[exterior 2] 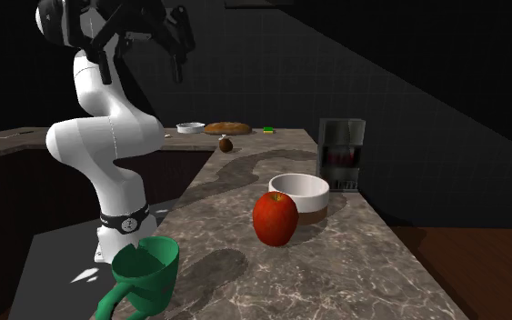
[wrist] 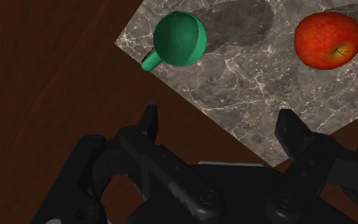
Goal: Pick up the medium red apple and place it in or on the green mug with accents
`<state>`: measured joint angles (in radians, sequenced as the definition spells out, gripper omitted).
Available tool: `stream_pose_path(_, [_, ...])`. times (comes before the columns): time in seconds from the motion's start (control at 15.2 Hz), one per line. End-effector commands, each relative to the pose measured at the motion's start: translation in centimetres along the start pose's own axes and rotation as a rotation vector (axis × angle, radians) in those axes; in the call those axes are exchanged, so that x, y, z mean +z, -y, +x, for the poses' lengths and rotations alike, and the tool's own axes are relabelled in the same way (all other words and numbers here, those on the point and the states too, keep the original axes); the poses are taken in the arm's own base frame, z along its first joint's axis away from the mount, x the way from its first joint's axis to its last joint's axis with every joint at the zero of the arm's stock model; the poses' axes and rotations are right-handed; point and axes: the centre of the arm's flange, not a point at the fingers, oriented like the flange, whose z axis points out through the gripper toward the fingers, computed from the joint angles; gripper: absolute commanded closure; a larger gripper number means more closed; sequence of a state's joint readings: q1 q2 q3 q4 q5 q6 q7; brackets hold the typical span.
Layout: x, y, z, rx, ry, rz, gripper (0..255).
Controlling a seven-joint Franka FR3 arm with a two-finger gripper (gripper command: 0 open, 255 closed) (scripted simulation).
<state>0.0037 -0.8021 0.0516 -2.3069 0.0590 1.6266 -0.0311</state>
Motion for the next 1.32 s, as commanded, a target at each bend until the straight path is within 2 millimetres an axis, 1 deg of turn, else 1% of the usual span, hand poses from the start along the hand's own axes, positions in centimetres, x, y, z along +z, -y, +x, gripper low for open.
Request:
stream_pose_path(0.0, [0.0, 0.0, 0.0, 0.000, 0.000, 0.000, 0])
stream_pose_path(0.66, [8.5, 10.0, 3.8, 0.033, 0.154, 0.010, 0])
stream_pose_path(1.25, [16.5, 18.9, 6.4, 0.063, 0.293, 0.019, 0])
